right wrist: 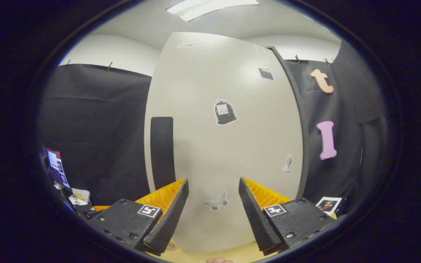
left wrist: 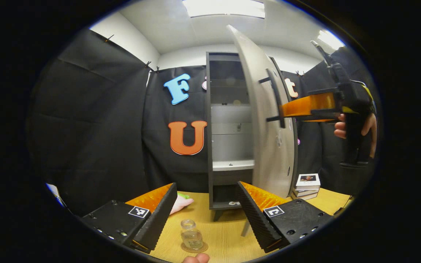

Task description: Open the cabinet door with the right hand, grasp the bottle in the cabinet with the left hand and place it on the coaster, then close the cabinet door with the right hand.

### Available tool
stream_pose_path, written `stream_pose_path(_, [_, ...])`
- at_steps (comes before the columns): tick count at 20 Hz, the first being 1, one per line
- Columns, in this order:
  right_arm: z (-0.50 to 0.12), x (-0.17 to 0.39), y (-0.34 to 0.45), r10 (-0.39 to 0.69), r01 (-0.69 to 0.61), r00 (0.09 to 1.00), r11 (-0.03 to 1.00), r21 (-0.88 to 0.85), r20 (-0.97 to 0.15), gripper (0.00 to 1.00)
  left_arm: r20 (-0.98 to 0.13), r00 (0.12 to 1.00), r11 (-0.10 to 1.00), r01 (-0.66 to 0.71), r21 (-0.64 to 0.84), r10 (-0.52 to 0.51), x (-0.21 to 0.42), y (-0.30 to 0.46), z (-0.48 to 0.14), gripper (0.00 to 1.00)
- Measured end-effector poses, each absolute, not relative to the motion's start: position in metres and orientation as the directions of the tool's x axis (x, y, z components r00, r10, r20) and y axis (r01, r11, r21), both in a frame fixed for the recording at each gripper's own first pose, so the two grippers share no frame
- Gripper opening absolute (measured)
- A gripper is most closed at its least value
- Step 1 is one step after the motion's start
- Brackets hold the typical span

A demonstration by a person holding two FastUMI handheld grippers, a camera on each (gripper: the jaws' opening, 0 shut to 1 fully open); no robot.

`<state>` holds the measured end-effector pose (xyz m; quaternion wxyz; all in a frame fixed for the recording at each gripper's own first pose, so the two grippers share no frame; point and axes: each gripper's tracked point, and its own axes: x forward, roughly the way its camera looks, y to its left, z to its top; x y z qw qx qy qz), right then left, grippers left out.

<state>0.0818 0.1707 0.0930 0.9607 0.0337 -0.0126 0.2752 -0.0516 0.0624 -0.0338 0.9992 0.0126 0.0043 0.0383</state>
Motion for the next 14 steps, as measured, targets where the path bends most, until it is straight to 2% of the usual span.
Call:
stream_pose_path(4, [0.091,0.121,0.203,0.497,-0.500,0.866,0.863,0.076,0.051,0.89,-0.012,0.995,0.994,-0.101,0.038,0.101,-0.051,0.078,-0.037,0.98])
stream_pose_path(8, [0.086,0.132,0.201,0.478,-0.481,0.877,0.872,0.088,0.051,0.89,-0.015,0.989,0.989,-0.145,0.013,0.145,-0.054,0.093,-0.039,0.98])
stream_pose_path(14, [0.075,0.104,0.157,0.404,-0.409,0.910,0.911,0.048,0.090,0.89,-0.011,0.990,0.990,-0.138,-0.004,0.138,-0.058,0.091,-0.036,0.98])
